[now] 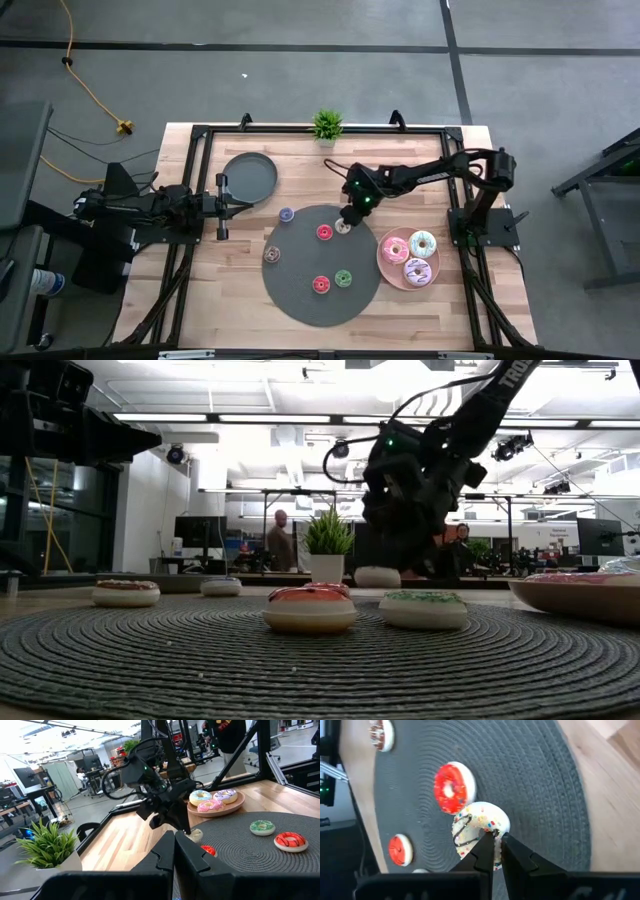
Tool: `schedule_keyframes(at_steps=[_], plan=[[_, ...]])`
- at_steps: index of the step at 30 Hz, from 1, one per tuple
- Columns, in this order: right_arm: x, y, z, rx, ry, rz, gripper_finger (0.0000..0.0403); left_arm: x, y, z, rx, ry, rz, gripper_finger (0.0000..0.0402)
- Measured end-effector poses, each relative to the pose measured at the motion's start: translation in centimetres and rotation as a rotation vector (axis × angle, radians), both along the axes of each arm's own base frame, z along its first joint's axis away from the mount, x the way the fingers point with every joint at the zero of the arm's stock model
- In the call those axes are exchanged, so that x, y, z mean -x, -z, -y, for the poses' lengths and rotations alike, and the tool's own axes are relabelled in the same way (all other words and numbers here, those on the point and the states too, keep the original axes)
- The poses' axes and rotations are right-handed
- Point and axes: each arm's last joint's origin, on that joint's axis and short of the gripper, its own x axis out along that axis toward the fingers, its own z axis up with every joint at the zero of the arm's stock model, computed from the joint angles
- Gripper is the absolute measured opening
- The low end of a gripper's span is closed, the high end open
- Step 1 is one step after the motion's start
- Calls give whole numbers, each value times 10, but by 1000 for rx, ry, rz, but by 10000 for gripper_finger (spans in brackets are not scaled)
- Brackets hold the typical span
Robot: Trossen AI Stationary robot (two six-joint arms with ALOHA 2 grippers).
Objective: Pick & Place donuts
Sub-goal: Put the small white donut on the gray plate
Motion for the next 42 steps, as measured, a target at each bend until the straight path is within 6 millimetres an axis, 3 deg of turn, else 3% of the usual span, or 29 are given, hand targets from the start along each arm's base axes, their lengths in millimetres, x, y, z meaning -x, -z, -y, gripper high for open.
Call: schedule_keyframes(at_steps=[7, 15, 21, 32, 42], plan=[[-4, -27, 7, 21, 7, 55, 19, 0, 0, 0, 0, 0, 0, 0], [-30, -85, 26, 171, -32, 105, 24, 0, 0, 0, 0, 0, 0, 0], [-55, -110, 47, 231, -36, 116, 21, 0, 0, 0, 0, 0, 0, 0], [-125, -116, 90, 262, -62, 172, 22, 0, 0, 0, 0, 0, 0, 0], [-184, -90, 115, 230, -67, 236, 24, 0, 0, 0, 0, 1, 0, 0]])
